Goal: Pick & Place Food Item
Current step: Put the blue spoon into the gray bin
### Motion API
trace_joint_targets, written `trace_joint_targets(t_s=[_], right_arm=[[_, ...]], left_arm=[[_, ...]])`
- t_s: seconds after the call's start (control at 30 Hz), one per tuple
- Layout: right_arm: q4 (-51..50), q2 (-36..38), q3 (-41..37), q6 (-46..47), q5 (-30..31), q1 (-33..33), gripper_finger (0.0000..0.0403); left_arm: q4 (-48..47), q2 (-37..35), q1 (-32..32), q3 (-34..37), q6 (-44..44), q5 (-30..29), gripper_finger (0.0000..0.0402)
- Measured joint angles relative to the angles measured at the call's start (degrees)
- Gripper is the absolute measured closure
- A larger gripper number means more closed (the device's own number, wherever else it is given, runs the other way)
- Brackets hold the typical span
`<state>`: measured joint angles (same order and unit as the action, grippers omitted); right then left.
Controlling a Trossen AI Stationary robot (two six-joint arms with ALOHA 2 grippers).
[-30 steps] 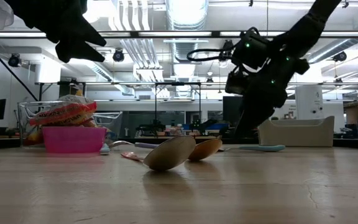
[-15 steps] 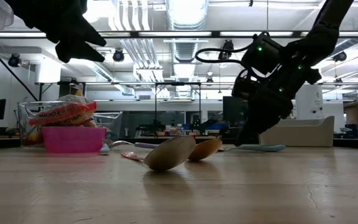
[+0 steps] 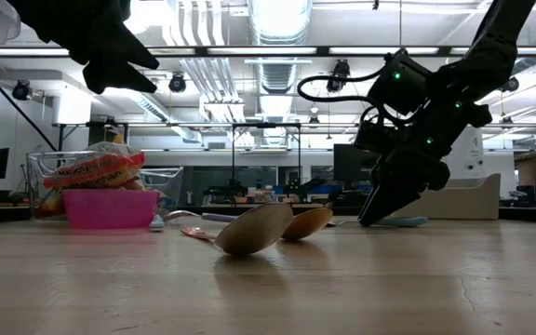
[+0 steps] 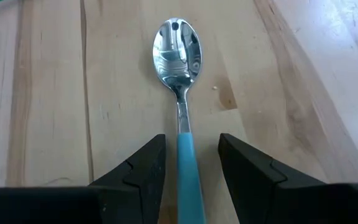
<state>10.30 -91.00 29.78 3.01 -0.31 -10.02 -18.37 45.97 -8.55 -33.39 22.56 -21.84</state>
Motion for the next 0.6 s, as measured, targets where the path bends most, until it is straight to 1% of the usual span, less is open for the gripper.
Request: trace_joint_targets(t_s=[0.1,0.17,0.23,0.37,0.43,0.5,0.6], right_arm=[[-0.16,0.00,0.00,0.00,0.14,0.00,0.0257],[-0.23,0.00,-0.01,0.00,0.22,0.00,0.0269],[-0.26,0.00,-0.02,0.00,0.42,-0.03,0.0291],[-0.40,0.02,-0.02,0.00,0.60,-0.09,0.0352],[-0.43,0.02,-0.02,-0.04,0.60,-0.09,0.0375],[-0.43,0.02,-0.02,-0.03,0.58,-0.09,0.0380],[-0.43,0.02,-0.03,0.58,0.60,-0.09,0.0366]], left_arm=[[0.00,0.00,0.00,0.00,-0.02,0.00,0.0104],[0.00,0.00,0.01,0.00,-0.02,0.00,0.0104],[0.00,0.00,0.01,0.00,0.00,0.00,0.0104],[0.00,-0.01,0.01,0.00,-0.01,0.01,0.0104],[0.00,0.00,-0.01,0.00,0.00,0.00,0.0104],[0.00,0.00,0.01,0.00,0.00,0.02,0.0104],[0.00,-0.01,0.00,0.00,0.00,0.01,0.0104]])
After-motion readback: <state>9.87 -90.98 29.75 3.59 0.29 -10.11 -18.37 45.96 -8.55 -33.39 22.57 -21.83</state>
